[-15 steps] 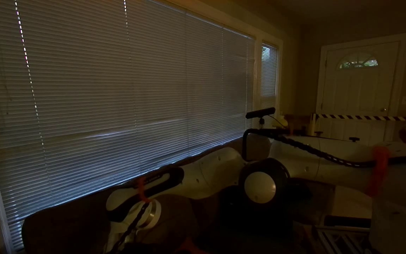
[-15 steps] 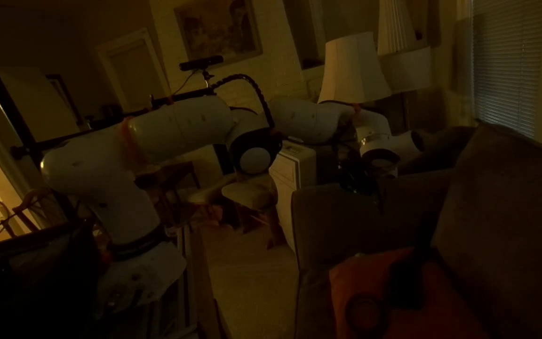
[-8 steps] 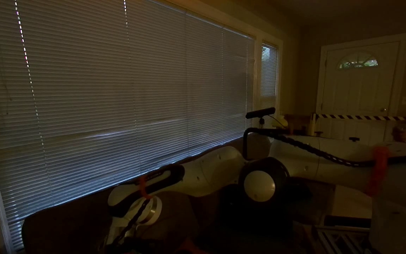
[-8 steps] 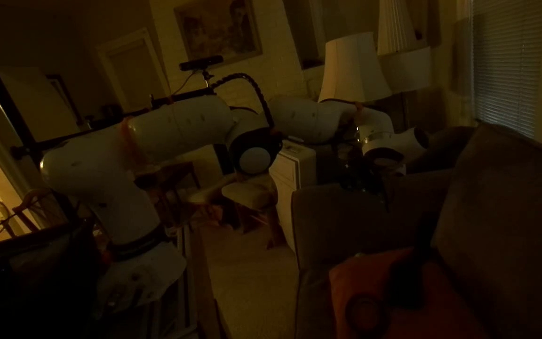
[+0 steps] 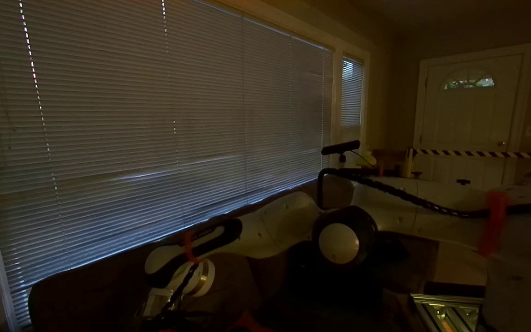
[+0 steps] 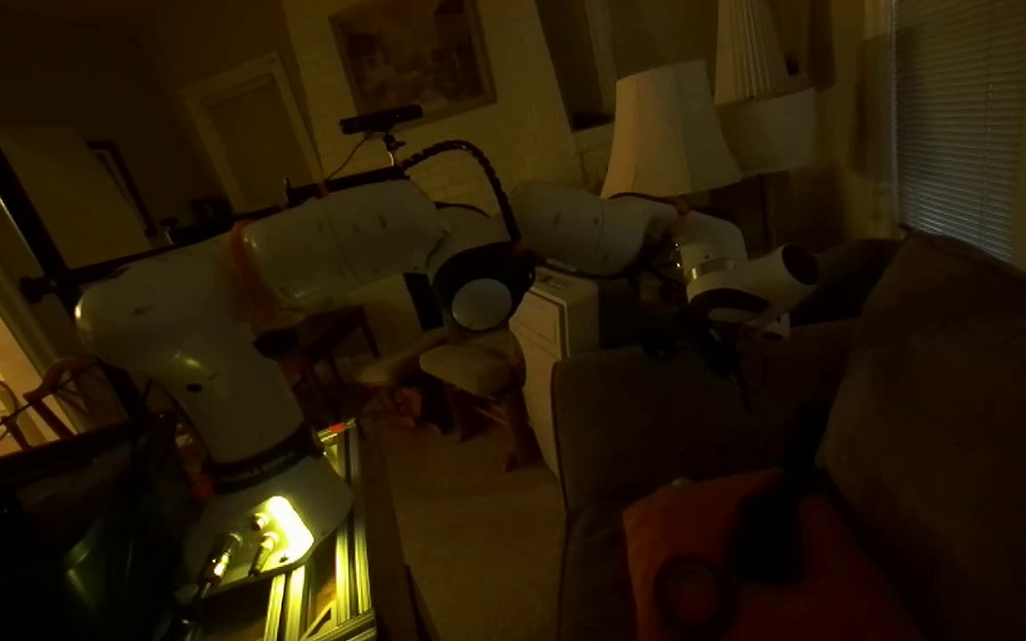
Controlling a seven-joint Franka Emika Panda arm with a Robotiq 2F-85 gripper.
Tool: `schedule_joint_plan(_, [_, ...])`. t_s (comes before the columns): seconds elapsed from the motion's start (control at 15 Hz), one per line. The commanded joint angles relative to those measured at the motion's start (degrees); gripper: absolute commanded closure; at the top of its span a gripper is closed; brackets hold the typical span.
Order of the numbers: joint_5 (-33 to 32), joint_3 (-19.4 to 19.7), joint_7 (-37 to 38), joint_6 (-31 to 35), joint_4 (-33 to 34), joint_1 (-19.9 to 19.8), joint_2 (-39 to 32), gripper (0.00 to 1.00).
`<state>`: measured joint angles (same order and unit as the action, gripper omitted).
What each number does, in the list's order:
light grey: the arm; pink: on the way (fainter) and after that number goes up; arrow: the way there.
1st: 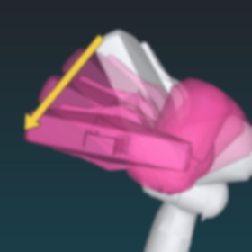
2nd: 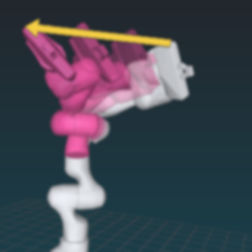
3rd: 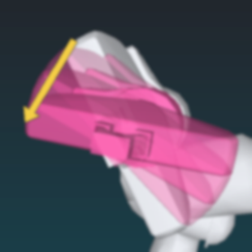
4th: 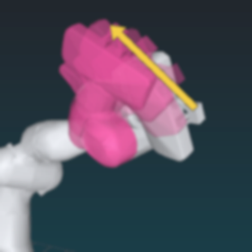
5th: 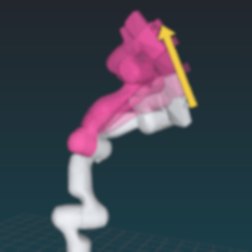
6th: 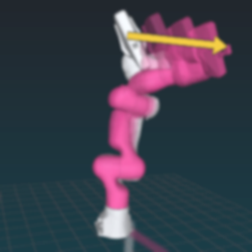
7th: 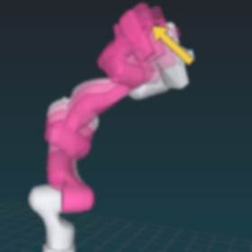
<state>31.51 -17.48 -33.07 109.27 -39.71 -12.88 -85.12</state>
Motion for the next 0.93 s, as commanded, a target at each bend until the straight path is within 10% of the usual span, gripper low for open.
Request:
schedule_joint_plan(0.0, [0.7,-0.7,-0.7,0.6,-2.2,-0.3,0.0,0.0])
schedule_joint_plan(0.87, [1.3,-2.7,-0.6,-10.0,-3.5,0.2,0.0,0.0])
